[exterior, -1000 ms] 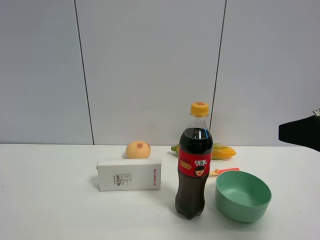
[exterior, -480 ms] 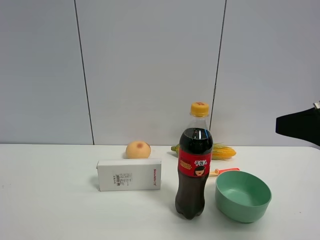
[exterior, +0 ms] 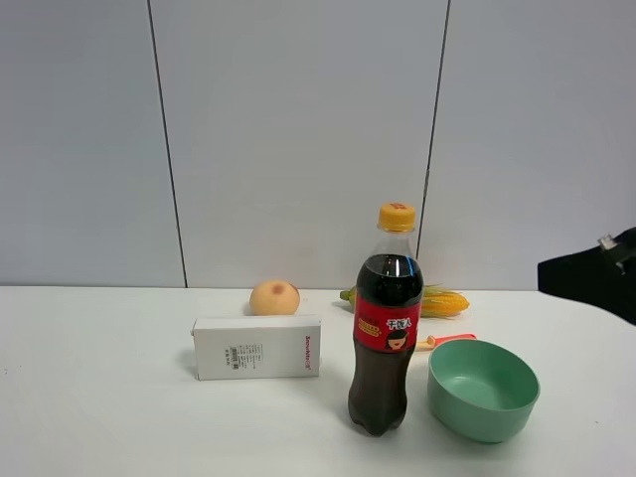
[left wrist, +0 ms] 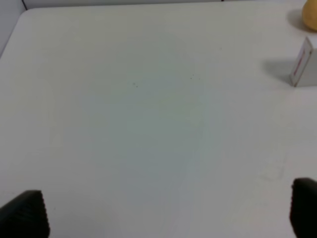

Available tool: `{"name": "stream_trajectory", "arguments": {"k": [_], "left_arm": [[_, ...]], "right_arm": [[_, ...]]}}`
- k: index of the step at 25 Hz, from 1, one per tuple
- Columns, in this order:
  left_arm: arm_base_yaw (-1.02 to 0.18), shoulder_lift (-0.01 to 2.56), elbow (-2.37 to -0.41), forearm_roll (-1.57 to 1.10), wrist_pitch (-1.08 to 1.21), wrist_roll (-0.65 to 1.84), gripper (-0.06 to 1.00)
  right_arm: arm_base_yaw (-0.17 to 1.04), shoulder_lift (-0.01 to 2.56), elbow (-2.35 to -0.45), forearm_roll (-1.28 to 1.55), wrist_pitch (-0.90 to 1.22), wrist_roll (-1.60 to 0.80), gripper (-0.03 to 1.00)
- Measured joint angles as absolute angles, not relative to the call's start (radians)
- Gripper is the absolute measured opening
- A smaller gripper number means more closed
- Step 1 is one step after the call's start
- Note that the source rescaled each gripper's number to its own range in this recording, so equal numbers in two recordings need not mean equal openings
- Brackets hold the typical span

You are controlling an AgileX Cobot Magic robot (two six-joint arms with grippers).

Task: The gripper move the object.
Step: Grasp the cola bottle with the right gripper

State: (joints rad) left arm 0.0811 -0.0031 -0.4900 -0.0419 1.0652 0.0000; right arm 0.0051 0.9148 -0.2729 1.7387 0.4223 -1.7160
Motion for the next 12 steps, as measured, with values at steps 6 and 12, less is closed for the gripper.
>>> {"name": "stream_trajectory", "arguments": {"k": [6,12], "left_arm": [[0.081,-0.003,-0.490,-0.042,1.065,0.000,1.00],[0.081,-0.003,-0.490,-0.042,1.065,0.000,1.00]], "right_arm": [[0.005,1.055,-0.273,1.739,0.448,-1.766,0.95],[0.005,1.072,-0.313,1.650,0.454,-1.670,0.95]]}}
